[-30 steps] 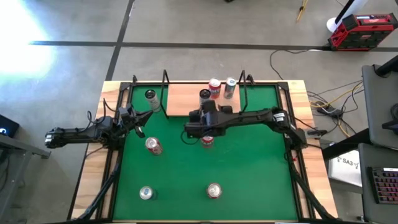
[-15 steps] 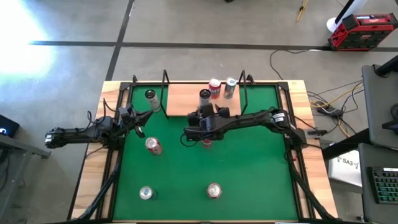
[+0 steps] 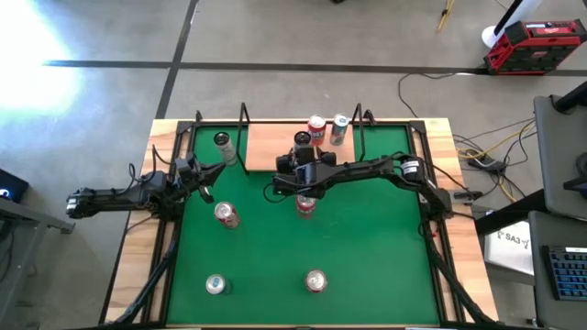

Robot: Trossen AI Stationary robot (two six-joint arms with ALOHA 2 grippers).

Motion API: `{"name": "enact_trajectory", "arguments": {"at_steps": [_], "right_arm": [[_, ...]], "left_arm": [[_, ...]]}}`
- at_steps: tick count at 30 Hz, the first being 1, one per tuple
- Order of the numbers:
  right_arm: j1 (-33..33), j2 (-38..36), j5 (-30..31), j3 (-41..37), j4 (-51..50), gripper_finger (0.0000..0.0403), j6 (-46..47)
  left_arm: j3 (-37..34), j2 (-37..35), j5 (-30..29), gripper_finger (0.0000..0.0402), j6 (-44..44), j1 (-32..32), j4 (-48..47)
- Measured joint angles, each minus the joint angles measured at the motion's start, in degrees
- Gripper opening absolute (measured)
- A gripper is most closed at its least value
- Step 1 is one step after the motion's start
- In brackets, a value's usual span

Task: Place canned beverage on shelf
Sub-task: Put the bottom white-yellow soda can on the shelf

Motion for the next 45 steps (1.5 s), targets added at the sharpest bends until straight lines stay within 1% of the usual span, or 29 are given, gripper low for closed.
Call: {"name": "enact_trajectory", "arguments": {"at_steps": [5,14,19,21,23,29,35,41,45], "right_arm": [[-0.9,0.0,-0.2,-0.6,4.2,0.0384,-4.9],[-1.6,0.0,-0.5,-0.3,5.8,0.0384,-2.2],[-1.9,0.0,-0.5,-0.4,6.3,0.0380,-2.8],[-2.0,0.0,-0.5,-0.4,6.3,0.0366,-3.1],[-2.0,0.0,-0.7,-0.4,6.3,0.0340,-3.1],[-2.0,0.0,-1.5,-0.4,6.5,0.0237,-3.1],[-1.8,0.0,-2.1,0.0,6.4,0.0236,-3.1],[-1.8,0.1,-5.5,3.0,6.8,0.0236,-2.8],[-2.5,0.2,-5.8,4.6,7.1,0.0244,-1.5]], "left_arm": [[0.0,0.0,0.0,0.0000,0.0,0.0,0.0],[0.0,0.0,0.0,0.0000,0.0,0.0,0.0],[0.0,0.0,0.0,0.0000,0.0,0.0,0.0],[0.0,0.0,0.0,0.0000,0.0,0.0,0.0],[0.0,0.0,0.0,0.0000,0.0,0.0,0.0],[0.0,0.0,0.0,0.0000,0.0,0.0,0.0],[0.0,0.0,0.0,0.0000,0.0,0.0,0.0],[0.0,0.0,0.0,0.0000,0.0,0.0,0.0],[0.0,0.0,0.0,0.0000,0.0,0.0,0.0]]}}
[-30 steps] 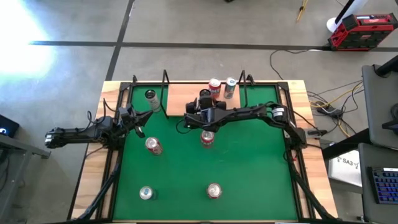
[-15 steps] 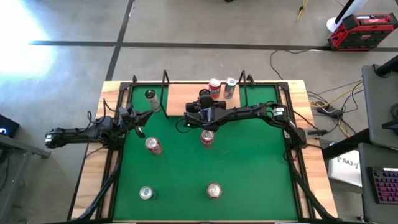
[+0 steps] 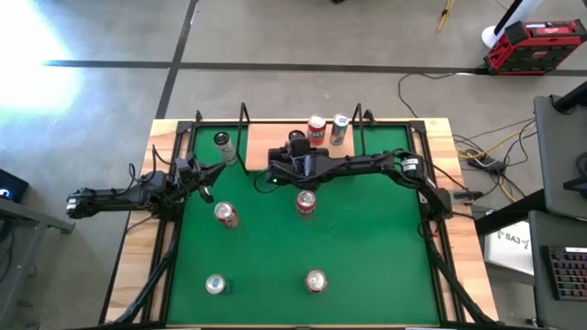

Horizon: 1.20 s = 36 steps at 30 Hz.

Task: Place canned beverage on shelf
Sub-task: Put the bottom white-yellow soda can on the shelf

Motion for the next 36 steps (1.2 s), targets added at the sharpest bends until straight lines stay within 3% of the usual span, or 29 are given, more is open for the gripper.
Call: {"name": "enact_trajectory", "arguments": {"at_steps": [5,18,36], "right_arm": [[-1.4,0.0,0.5,0.3,3.0,0.0265,-5.4],[-4.5,0.0,0.1,0.2,8.0,0.0270,-17.0],[-7.5,0.0,-2.2,0.0,13.5,0.0272,-22.8]], "left_arm": [[0.0,0.0,0.0,0.0000,0.0,0.0,0.0],[0.0,0.0,0.0,0.0000,0.0,0.0,0.0],[0.0,0.0,0.0,0.0000,0.0,0.0,0.0]]}}
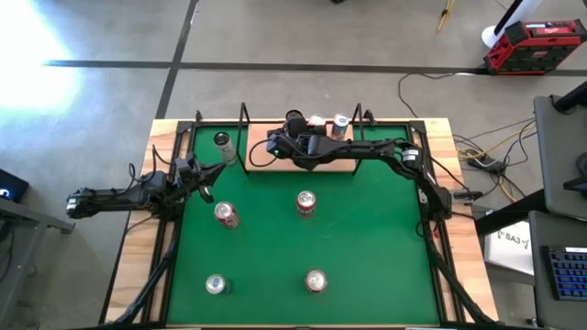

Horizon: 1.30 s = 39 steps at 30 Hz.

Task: Place canned beverage on shelf
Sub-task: Put the bottom white-yellow soda can on the shelf

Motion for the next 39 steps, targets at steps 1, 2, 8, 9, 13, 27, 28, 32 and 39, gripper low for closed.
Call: {"name": "enact_trajectory", "arguments": {"at_steps": [1,2,8,9,13,27,28,32,39], "right_arm": [[0.0,0.0,0.0,0.0,0.2,0.0272,-0.4],[0.0,0.0,-0.1,-0.1,0.9,0.0272,-1.0],[-0.3,2.0,-0.1,0.0,4.7,0.0272,-4.7],[-0.3,2.3,0.0,0.0,4.6,0.0272,-5.0],[-0.3,2.7,0.4,0.0,6.1,0.0272,-5.3],[-2.1,2.7,0.0,0.0,7.3,0.0272,-5.3],[-2.1,2.8,0.0,0.0,7.3,0.0272,-5.3],[-2.1,3.7,0.0,0.1,7.5,0.0272,-5.3],[-2.1,3.9,0.1,0.1,8.6,0.0272,-5.3]], "left_arm": [[0.0,0.0,0.0,0.0000,0.0,0.0,0.0],[0.0,0.0,0.0,0.0000,0.0,0.0,0.0],[0.0,0.0,0.0,0.0000,0.0,0.0,0.0],[0.0,0.0,0.0,0.0000,0.0,0.0,0.0],[0.0,0.0,0.0,0.0000,0.0,0.0,0.0],[0.0,0.0,0.0,0.0000,0.0,0.0,0.0],[0.0,0.0,0.0,0.0000,0.0,0.0,0.0],[0.0,0.0,0.0,0.0000,0.0,0.0,0.0],[0.0,0.0,0.0,0.0000,0.0,0.0,0.0]]}}
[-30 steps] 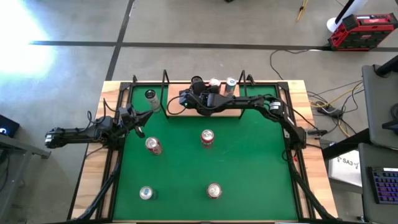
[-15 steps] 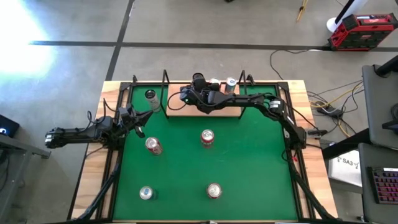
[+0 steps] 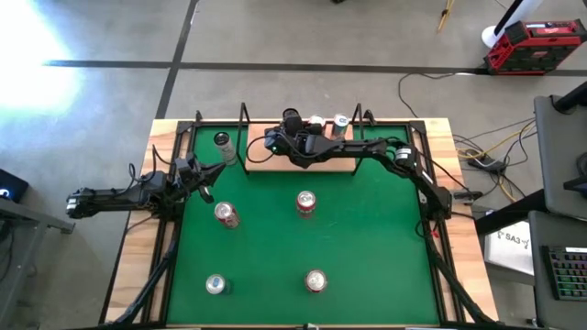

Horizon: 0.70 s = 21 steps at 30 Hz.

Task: Place canned beverage on shelf
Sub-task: Put the bottom white-yellow soda can on the shelf

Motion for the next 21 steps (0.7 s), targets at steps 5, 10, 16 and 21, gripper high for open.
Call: {"name": "enact_trajectory", "arguments": {"at_steps": [5,10,16,21], "right_arm": [[0.0,0.0,0.0,0.0,-0.2,0.0272,-1.7],[0.0,0.0,0.5,0.0,-0.3,0.0290,-3.7],[0.0,-0.2,0.9,0.1,0.0,0.0331,-3.6],[0.6,-1.1,0.8,0.1,-0.9,0.0366,-3.6]], "left_arm": [[0.0,0.0,0.0,0.0000,0.0,0.0,0.0],[0.0,0.0,0.0,0.0000,0.0,0.0,0.0],[0.0,0.0,0.0,0.0000,0.0,0.0,0.0],[0.0,0.0,0.0,0.0000,0.0,0.0,0.0]]}}
